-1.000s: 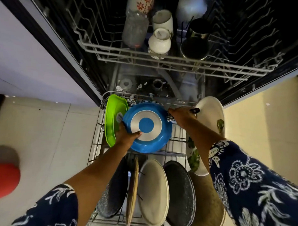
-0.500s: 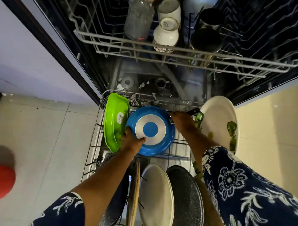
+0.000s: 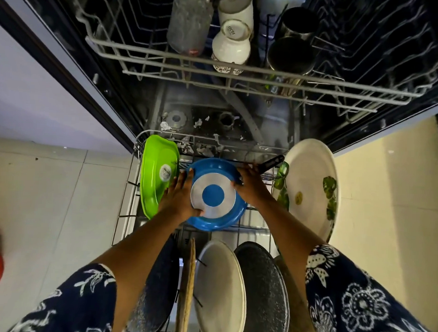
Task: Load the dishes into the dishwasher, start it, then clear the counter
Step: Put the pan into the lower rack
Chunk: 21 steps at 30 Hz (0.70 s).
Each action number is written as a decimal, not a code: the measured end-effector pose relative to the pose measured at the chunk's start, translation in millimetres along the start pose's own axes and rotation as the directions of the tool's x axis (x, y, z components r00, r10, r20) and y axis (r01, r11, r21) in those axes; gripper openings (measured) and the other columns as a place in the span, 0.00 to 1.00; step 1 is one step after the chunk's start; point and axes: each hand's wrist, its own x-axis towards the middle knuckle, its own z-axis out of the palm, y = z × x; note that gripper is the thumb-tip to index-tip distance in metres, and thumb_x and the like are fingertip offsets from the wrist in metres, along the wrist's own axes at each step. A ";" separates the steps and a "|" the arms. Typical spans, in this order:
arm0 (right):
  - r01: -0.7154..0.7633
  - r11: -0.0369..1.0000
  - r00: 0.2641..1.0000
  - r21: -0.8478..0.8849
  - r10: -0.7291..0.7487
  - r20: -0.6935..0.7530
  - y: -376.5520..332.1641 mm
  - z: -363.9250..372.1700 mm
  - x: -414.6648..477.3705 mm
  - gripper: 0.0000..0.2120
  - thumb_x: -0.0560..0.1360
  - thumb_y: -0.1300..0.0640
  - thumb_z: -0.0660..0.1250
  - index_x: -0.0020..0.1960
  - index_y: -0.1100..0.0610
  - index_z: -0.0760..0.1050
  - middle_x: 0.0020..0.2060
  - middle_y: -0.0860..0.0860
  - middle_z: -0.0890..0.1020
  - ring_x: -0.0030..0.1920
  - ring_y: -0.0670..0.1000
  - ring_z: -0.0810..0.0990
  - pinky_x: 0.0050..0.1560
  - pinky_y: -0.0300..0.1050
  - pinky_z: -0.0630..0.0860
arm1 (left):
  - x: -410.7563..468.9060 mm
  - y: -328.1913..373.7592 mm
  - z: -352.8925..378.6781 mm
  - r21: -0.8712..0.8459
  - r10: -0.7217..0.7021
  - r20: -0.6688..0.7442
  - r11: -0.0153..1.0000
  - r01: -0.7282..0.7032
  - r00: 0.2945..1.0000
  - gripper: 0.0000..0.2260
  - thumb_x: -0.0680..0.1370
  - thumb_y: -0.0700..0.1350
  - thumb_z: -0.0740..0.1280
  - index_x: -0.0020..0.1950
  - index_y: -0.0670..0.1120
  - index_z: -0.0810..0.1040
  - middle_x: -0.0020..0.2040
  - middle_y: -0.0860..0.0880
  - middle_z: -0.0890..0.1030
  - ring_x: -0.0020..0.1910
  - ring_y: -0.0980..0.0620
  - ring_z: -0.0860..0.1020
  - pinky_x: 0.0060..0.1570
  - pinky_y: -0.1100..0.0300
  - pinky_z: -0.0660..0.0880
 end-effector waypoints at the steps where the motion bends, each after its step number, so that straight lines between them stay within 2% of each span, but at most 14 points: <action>1: 0.010 1.000 1.000 -0.030 -0.010 0.013 0.2 0.0 -2.3 0.27 0.77 0.51 0.63 0.74 0.56 0.60 0.75 0.53 0.57 0.76 0.56 0.46 0.75 0.52 0.51 | -1.3 -1.0 2.2 0.013 0.009 -0.003 1.000 -0.009 1.000 0.57 0.64 0.58 0.77 0.78 0.49 0.39 0.79 0.45 0.47 0.77 0.43 0.48 0.73 0.43 0.56; 6: -0.011 0.973 0.998 -0.230 0.026 0.065 0.5 -0.8 -5.0 0.29 0.79 0.45 0.57 0.76 0.53 0.53 0.77 0.52 0.51 0.76 0.56 0.43 0.75 0.58 0.50 | -7.3 -0.7 10.1 0.081 0.028 -0.014 0.996 -0.027 0.999 0.54 0.69 0.57 0.74 0.77 0.47 0.35 0.78 0.44 0.45 0.77 0.42 0.51 0.70 0.43 0.61; 10: -0.073 0.944 0.986 -0.322 0.117 0.121 -7.9 -1.1 -6.2 0.29 0.80 0.45 0.53 0.77 0.50 0.47 0.77 0.51 0.45 0.76 0.55 0.40 0.74 0.60 0.45 | -8.5 3.0 8.1 0.140 -0.001 0.021 0.990 -0.002 1.000 0.53 0.71 0.58 0.72 0.76 0.48 0.32 0.78 0.44 0.43 0.77 0.43 0.49 0.70 0.41 0.59; 14: -0.112 0.913 0.989 -0.392 0.142 0.050 -21.0 0.0 -13.2 0.29 0.80 0.46 0.54 0.77 0.51 0.47 0.77 0.52 0.43 0.76 0.54 0.40 0.74 0.60 0.45 | -11.2 9.3 1.7 0.206 -0.041 0.045 0.978 0.031 0.998 0.49 0.73 0.56 0.70 0.77 0.49 0.35 0.78 0.44 0.45 0.76 0.41 0.51 0.70 0.40 0.58; 17: -0.117 0.947 0.993 -0.299 0.105 -0.057 -36.9 -1.9 -33.2 0.29 0.79 0.49 0.58 0.76 0.53 0.50 0.77 0.52 0.48 0.76 0.53 0.44 0.74 0.58 0.48 | -21.7 12.7 -10.2 0.206 0.012 0.005 0.978 -0.013 1.000 0.41 0.75 0.53 0.67 0.78 0.49 0.44 0.78 0.44 0.50 0.76 0.41 0.54 0.71 0.43 0.60; 21: -0.059 0.993 0.988 -0.105 0.044 -0.145 -52.5 0.4 -93.7 0.27 0.78 0.55 0.61 0.74 0.53 0.57 0.76 0.52 0.56 0.76 0.54 0.50 0.74 0.55 0.54 | -75.2 15.8 -22.9 0.069 0.086 -0.090 0.994 -0.080 0.992 0.32 0.76 0.51 0.67 0.76 0.47 0.58 0.76 0.44 0.60 0.74 0.43 0.61 0.70 0.49 0.63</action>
